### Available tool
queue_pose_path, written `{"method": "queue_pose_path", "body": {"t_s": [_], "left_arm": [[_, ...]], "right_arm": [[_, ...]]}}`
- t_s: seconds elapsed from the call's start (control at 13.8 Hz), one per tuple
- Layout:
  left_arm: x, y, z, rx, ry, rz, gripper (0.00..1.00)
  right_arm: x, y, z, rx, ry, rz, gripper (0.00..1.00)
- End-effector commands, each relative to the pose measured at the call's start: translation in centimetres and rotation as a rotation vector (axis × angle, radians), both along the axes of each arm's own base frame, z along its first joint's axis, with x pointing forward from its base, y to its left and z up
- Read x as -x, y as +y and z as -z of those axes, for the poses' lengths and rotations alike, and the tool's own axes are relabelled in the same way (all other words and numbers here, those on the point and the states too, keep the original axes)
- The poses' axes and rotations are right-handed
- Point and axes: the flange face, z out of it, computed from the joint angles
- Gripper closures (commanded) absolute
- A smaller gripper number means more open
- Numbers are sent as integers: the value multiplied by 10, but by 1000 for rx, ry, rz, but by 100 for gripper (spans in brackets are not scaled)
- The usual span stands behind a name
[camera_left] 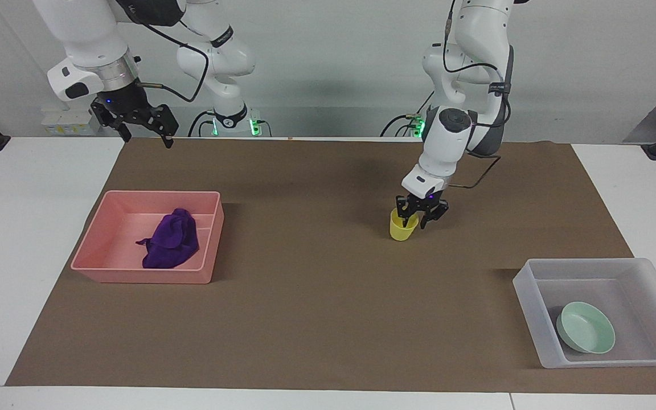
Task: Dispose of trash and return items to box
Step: 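Carry the yellow cup with the left gripper into the clear bin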
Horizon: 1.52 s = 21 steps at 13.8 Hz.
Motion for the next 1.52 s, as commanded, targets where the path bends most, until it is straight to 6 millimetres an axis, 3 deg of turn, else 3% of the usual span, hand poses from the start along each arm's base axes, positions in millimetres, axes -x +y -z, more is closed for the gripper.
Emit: {"method": "queue_pose_path", "body": {"t_s": [0.0, 0.14, 0.36, 0.58, 0.72, 0.87, 1.01, 1.23, 1.38, 1.45], "left_arm": [[3, -3, -1, 4, -7, -31, 100], [-1, 3, -14, 0, 0, -41, 100], [-30, 25, -53, -13, 32, -90, 100], [-66, 76, -87, 0, -28, -143, 100], [-94, 125, -107, -22, -71, -85, 100], [-116, 163, -119, -37, -107, -50, 100], [-138, 192, -130, -37, -135, -94, 100], [-171, 267, -147, -66, -150, -132, 100], [-187, 307, -141, -68, -142, -168, 100], [-200, 315, -140, -67, -139, -174, 100]], "right_arm": [[7, -1, 0, -17, -4, 17, 0], [7, -1, 0, -17, -2, 17, 0], [7, -1, 0, -17, -2, 17, 0], [7, -1, 0, -17, -2, 17, 0], [7, -1, 0, -17, -2, 17, 0], [7, -1, 0, -17, -2, 17, 0], [7, -1, 0, -17, -2, 17, 0], [7, -1, 0, -17, -2, 17, 0], [7, -1, 0, -17, -2, 17, 0], [7, -1, 0, -17, -2, 17, 0]]}}
